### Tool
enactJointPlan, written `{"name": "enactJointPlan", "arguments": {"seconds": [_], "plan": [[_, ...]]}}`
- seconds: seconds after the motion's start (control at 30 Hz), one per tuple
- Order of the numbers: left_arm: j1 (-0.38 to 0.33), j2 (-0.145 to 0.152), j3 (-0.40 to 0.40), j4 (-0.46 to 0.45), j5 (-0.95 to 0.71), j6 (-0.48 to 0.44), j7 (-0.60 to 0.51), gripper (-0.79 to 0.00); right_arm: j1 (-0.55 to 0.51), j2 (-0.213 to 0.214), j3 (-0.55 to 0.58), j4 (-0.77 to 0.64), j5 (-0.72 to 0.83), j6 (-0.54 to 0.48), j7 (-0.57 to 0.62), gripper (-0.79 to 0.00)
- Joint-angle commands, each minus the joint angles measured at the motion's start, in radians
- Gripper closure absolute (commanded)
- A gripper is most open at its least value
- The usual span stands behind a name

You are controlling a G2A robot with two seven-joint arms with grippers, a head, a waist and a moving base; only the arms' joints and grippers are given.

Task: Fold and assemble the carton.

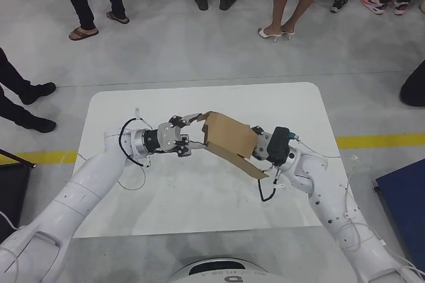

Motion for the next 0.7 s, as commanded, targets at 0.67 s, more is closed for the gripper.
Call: {"name": "enactJointPlan", "arguments": {"seconds": [0.67], "plan": [[0.010,0.050,-0.031,-0.026,-0.087,-0.040,-0.040,-0.683,-0.002,0.003,0.001,-0.001,0.013,-0.043,-0.005,0.000]]}}
